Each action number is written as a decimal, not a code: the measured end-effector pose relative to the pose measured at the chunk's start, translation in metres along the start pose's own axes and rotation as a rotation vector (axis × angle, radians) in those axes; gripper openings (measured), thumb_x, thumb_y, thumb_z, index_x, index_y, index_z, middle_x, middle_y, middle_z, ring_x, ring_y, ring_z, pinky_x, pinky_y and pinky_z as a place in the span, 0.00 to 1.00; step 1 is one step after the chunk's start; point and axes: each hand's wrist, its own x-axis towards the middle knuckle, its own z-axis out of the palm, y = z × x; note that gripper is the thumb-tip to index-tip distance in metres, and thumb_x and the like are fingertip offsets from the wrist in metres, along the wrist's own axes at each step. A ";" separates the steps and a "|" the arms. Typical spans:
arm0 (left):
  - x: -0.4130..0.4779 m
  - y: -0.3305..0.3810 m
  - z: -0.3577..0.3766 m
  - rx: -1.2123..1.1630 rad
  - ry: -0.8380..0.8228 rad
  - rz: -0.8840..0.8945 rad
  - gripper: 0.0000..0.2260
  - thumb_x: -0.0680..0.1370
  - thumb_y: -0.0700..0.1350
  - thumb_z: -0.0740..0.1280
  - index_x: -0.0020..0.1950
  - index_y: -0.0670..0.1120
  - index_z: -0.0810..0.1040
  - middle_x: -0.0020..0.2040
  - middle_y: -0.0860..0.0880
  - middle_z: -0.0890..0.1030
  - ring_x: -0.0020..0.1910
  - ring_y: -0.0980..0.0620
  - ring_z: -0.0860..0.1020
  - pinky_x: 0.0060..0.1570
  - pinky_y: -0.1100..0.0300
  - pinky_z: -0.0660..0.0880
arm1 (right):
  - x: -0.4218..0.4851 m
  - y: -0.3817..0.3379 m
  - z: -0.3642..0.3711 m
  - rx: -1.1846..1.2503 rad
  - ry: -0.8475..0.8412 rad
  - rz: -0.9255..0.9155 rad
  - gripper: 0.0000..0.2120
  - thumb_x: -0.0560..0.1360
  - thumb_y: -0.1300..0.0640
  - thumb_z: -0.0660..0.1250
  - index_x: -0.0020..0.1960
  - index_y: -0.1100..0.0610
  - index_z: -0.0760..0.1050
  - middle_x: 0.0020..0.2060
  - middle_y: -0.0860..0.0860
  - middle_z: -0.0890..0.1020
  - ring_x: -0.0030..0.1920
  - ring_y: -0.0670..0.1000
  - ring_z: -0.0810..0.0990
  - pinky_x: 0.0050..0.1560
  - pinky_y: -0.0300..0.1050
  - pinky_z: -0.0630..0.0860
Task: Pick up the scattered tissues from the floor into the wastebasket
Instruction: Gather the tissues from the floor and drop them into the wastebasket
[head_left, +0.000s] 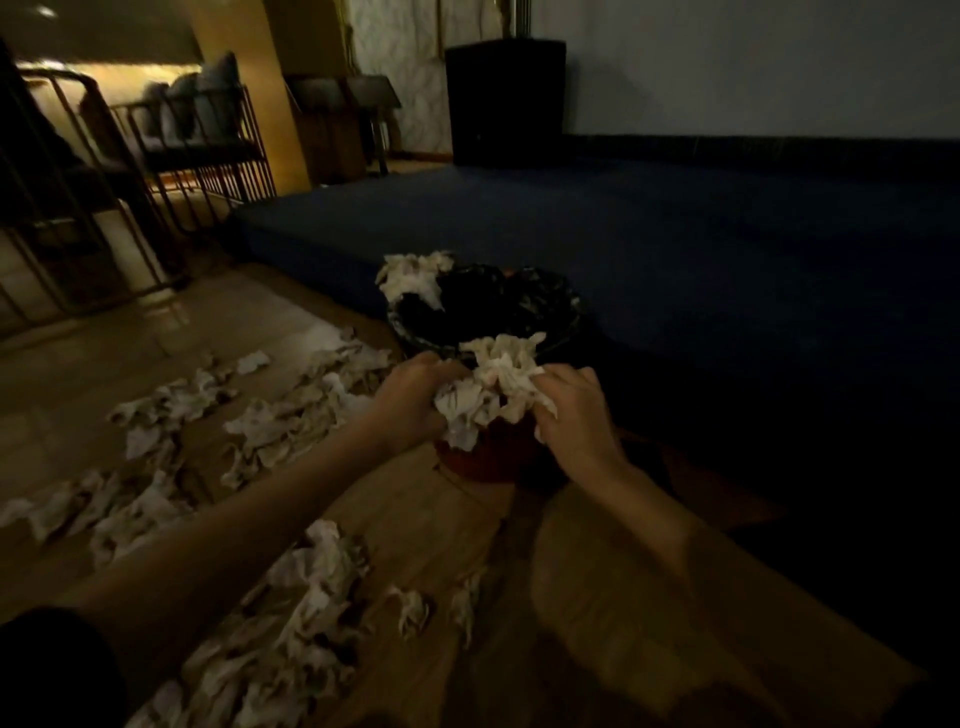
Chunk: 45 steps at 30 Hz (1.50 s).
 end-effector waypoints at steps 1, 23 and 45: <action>0.014 0.000 -0.012 0.010 0.050 0.024 0.19 0.69 0.43 0.70 0.60 0.49 0.75 0.52 0.43 0.77 0.51 0.44 0.77 0.47 0.52 0.76 | 0.019 0.001 -0.004 -0.012 -0.021 -0.011 0.09 0.72 0.68 0.60 0.45 0.59 0.78 0.48 0.56 0.80 0.47 0.58 0.74 0.43 0.41 0.62; 0.077 -0.046 0.018 0.054 0.235 -0.203 0.18 0.76 0.43 0.62 0.65 0.49 0.70 0.64 0.43 0.72 0.64 0.41 0.69 0.61 0.46 0.72 | 0.088 0.015 0.032 0.061 -0.360 -0.099 0.13 0.74 0.63 0.64 0.55 0.54 0.79 0.52 0.53 0.81 0.54 0.53 0.76 0.55 0.47 0.77; -0.058 -0.058 0.080 0.108 0.117 -0.219 0.21 0.77 0.40 0.60 0.70 0.44 0.65 0.69 0.41 0.70 0.68 0.41 0.68 0.64 0.50 0.68 | 0.036 -0.063 0.083 0.113 -0.046 -0.104 0.12 0.75 0.67 0.58 0.55 0.61 0.76 0.52 0.57 0.79 0.55 0.56 0.73 0.54 0.49 0.74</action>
